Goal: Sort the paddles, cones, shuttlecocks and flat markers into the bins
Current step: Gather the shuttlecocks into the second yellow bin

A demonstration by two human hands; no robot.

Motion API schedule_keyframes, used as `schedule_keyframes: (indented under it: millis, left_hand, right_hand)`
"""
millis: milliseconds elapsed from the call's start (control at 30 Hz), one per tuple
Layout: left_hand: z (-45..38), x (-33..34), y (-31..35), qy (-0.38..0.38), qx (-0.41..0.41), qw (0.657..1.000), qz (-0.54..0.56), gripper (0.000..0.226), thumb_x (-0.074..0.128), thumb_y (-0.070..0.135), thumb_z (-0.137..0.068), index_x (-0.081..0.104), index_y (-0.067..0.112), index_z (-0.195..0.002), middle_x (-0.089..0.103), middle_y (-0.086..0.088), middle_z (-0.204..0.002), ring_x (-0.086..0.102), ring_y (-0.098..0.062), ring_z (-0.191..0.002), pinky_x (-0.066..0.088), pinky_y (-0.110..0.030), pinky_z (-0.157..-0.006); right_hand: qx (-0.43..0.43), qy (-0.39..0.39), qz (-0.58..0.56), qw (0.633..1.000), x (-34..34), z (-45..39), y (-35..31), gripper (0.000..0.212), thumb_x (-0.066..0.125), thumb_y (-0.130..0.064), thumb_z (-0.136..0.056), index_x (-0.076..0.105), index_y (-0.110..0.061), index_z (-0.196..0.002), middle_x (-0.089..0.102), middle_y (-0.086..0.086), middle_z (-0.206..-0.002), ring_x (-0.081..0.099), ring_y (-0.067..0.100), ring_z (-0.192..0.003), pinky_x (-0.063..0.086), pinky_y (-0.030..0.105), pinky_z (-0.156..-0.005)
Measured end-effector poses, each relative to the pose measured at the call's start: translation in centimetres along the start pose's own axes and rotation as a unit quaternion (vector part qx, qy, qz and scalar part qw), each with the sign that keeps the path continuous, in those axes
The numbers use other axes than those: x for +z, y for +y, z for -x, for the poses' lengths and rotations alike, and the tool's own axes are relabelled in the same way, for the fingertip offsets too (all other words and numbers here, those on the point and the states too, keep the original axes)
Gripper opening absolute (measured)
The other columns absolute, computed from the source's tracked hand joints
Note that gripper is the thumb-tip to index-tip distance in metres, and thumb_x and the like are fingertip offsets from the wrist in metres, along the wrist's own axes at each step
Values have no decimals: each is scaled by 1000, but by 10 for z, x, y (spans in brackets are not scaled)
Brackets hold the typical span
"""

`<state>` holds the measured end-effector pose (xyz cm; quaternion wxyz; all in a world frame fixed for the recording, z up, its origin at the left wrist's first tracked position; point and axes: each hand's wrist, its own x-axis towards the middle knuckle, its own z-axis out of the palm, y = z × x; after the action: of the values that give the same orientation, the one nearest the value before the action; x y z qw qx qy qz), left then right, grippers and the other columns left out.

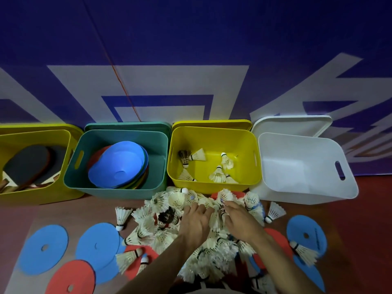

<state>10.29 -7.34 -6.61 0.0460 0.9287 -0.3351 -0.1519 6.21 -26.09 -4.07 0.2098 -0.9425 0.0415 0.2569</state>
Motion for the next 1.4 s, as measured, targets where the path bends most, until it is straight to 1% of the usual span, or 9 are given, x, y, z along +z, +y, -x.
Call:
schedule_keyframes:
  millis: [133,400,567,700,833,967,1100,1200,1400]
  left_hand:
    - [-3,-2,-6,54,-12,998,12,24,53,27,-91,66,26,-111,71,1,-103,60,-24,-99,44,-40,-86]
    - [22,-68,-37,170,-74,964,188,17,48,43,-97,61,33,-93,62,15,-85,59,-6,-70,51,-31,-59]
    - [29,-135,-51,235,-103,925,280,18,55,41,-98,66,28,-93,63,16,-83,60,-1,-67,54,-29,-57]
    - [1,-185,-63,307,-115,913,243,22,58,40,-96,69,23,-101,70,5,-89,62,-11,-71,54,-34,-60]
    - [-39,-208,-76,276,-126,931,200,38,53,52,-94,62,26,-120,68,6,-112,64,-15,-89,55,-33,-69]
    - [-40,-194,-94,234,-172,944,154,47,58,58,-89,58,28,-125,63,7,-118,62,-18,-103,55,-35,-74]
    - [1,-149,-105,223,-172,940,193,30,60,48,-91,62,29,-113,64,7,-112,63,-16,-96,55,-36,-76]
    - [35,-102,-102,184,-136,948,222,19,63,42,-91,62,32,-107,65,7,-110,65,-9,-75,56,-33,-65]
    - [50,-45,-81,105,-135,965,198,40,63,41,-91,50,31,-128,51,10,-129,67,-8,-78,57,-34,-63]
  right_hand:
    - [-23,53,-29,998,-6,14,0,50,37,-22,-102,37,-10,-151,28,-2,-159,30,15,-144,19,19,-117]
    - [-46,200,-109,973,-29,61,-14,41,46,-22,-103,50,-22,-143,40,-15,-149,31,-5,-136,13,3,-110]
    - [-71,304,-163,936,-59,69,-35,40,47,-18,-97,61,-18,-134,48,-16,-140,32,-17,-130,19,0,-106]
    - [-106,379,-193,899,-102,53,-57,38,48,-13,-97,63,-16,-132,52,-15,-137,44,-5,-128,30,7,-106]
    - [-113,345,-165,917,-135,25,-68,38,48,-17,-100,57,-22,-137,34,-15,-154,39,-6,-131,39,21,-106]
    - [-92,326,-161,927,-134,18,-62,33,49,-19,-100,61,-28,-130,24,-13,-158,46,-4,-111,46,23,-94]
    - [-91,292,-180,935,-89,31,-40,29,50,-14,-99,67,-24,-119,41,-9,-144,53,5,-117,52,31,-94]
    - [-72,254,-177,948,-42,47,-27,24,53,-13,-98,69,-24,-113,45,-11,-135,54,5,-116,45,15,-91]
    - [-44,101,-88,990,17,47,-28,28,47,-25,-100,58,-27,-126,22,-11,-150,51,16,-125,44,23,-98]
